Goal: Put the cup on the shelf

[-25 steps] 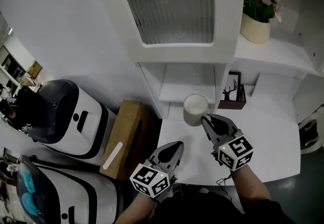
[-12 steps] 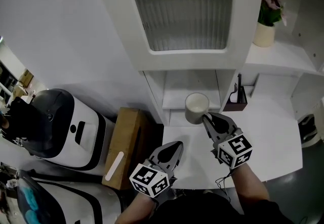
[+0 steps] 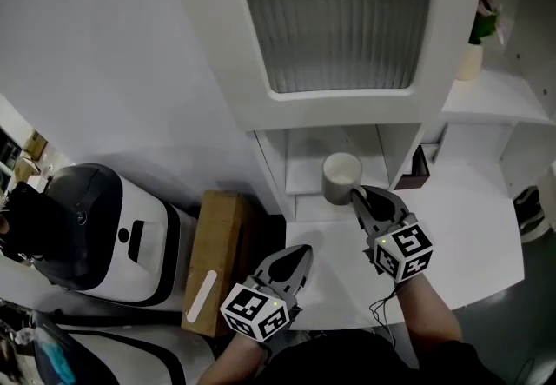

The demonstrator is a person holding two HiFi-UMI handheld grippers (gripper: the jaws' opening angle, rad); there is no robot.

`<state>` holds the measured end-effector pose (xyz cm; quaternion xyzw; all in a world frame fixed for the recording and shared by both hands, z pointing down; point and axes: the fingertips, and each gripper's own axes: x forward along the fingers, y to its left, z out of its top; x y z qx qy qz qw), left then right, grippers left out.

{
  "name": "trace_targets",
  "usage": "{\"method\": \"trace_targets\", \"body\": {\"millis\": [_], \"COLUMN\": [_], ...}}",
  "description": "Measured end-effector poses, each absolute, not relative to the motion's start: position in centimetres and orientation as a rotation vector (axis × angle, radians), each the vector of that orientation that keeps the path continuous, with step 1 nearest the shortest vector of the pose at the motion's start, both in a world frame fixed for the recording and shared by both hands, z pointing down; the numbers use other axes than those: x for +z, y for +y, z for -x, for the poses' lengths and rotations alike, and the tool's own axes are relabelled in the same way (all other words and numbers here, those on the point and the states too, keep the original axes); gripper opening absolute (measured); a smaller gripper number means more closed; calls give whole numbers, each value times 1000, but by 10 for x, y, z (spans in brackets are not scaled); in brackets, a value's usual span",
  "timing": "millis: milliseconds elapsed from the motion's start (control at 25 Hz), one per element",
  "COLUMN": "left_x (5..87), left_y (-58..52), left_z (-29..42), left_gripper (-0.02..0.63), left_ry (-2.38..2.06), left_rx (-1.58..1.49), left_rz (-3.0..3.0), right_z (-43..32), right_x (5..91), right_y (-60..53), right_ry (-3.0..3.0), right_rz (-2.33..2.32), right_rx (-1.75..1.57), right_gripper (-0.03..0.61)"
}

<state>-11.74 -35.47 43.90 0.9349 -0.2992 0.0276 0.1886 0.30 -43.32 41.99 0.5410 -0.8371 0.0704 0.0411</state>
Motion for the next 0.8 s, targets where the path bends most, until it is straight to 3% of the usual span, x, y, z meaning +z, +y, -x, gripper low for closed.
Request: {"method": "trace_targets", "body": {"millis": [800], "left_x": [452], "left_y": [-398], "left_z": [138], "left_gripper": [5], "left_ry": [-798], "left_rx": [77], "left_rz": [-2606], "right_z": [1], "right_x": [427], "right_y": [-491], "right_ry": [-2496], "right_rz": [-1753], "right_rx": [211], "right_gripper": [31]}}
